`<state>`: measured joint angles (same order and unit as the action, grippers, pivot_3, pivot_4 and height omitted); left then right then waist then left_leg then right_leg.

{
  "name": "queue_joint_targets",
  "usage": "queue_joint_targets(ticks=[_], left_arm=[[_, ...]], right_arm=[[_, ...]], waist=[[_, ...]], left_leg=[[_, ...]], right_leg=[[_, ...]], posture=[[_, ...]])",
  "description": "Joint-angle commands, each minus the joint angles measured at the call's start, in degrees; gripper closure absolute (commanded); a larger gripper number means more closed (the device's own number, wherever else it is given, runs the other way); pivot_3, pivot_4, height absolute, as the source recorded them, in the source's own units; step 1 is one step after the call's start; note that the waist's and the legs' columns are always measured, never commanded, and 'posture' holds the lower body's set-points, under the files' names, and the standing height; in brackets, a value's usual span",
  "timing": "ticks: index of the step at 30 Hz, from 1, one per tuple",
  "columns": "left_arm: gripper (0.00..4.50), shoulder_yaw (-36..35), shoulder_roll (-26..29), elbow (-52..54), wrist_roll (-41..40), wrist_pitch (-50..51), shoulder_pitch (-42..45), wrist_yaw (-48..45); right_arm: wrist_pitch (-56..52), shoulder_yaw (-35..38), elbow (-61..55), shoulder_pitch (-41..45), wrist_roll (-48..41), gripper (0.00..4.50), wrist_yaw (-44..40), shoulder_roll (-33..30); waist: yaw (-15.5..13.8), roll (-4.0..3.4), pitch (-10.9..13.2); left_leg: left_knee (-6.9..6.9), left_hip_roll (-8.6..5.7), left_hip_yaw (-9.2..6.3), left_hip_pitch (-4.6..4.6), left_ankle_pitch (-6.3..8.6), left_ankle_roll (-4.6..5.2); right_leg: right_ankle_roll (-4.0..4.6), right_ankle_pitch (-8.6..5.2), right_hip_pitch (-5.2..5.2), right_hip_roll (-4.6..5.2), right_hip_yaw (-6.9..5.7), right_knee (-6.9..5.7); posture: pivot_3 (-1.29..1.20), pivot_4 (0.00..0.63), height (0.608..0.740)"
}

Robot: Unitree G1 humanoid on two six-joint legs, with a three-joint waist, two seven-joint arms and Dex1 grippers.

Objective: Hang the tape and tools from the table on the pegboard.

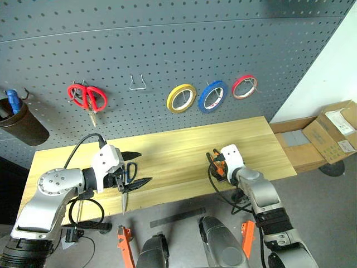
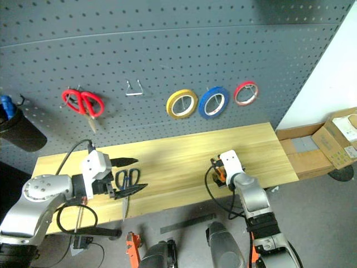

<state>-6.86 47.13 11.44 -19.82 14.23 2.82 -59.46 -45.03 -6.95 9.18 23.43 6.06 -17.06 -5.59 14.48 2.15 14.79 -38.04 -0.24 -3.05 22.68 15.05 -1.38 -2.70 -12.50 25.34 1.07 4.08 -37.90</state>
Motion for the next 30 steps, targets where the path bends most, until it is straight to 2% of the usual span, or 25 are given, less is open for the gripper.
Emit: queue_joint_targets(ticks=[1,8,11,17,30], left_arm=[[0.00,-1.0,0.2,0.2,0.1,-1.6,0.3,0.0],[0.00,-2.1,-0.5,-0.8,-0.7,-2.2,0.5,1.0],[0.00,-2.6,-1.4,-0.5,-1.4,-1.7,0.3,2.0],[0.00,-4.0,-2.9,0.4,-3.0,0.1,-1.4,3.6],[0.00,-5.0,-2.6,2.9,-3.6,0.7,-4.0,4.8]], right_arm=[[1.8,1.4,3.2,1.3,-0.6,0.01,1.7,-0.5],[-0.6,1.4,4.7,1.5,-2.7,0.01,0.9,-0.7],[1.0,-0.3,5.4,1.8,-2.5,0.58,0.2,-0.7],[3.2,-1.0,9.2,3.3,-3.0,2.63,0.8,0.5],[5.4,-0.8,13.7,5.0,-3.2,2.66,0.9,0.0]], waist=[[0.0,0.00,0.0],[0.0,0.00,-0.1],[0.1,0.01,-0.1],[0.3,0.04,-0.2],[0.5,0.05,-0.8]], left_leg=[[0.00,0.00,-0.02,0.01,0.00,0.00],[0.01,-0.02,-0.07,0.02,0.00,0.00],[-0.01,-0.02,-0.06,-0.01,0.00,0.00],[-0.04,0.00,-0.06,-0.02,0.00,0.00],[-0.05,-0.02,-0.09,-0.03,0.00,0.00]], right_leg=[[0.00,0.01,0.00,0.01,0.00,0.00],[0.00,0.02,0.02,0.04,0.00,-0.06],[0.00,0.02,0.01,0.03,0.01,-0.09],[-0.01,0.02,0.01,0.01,0.02,-0.11],[-0.02,0.05,-0.01,0.02,0.02,-0.11]], posture=[[-0.28,0.198,0.740],[-0.28,0.195,0.740],[-0.28,0.194,0.740],[-0.28,0.194,0.740],[-0.27,0.183,0.740]])
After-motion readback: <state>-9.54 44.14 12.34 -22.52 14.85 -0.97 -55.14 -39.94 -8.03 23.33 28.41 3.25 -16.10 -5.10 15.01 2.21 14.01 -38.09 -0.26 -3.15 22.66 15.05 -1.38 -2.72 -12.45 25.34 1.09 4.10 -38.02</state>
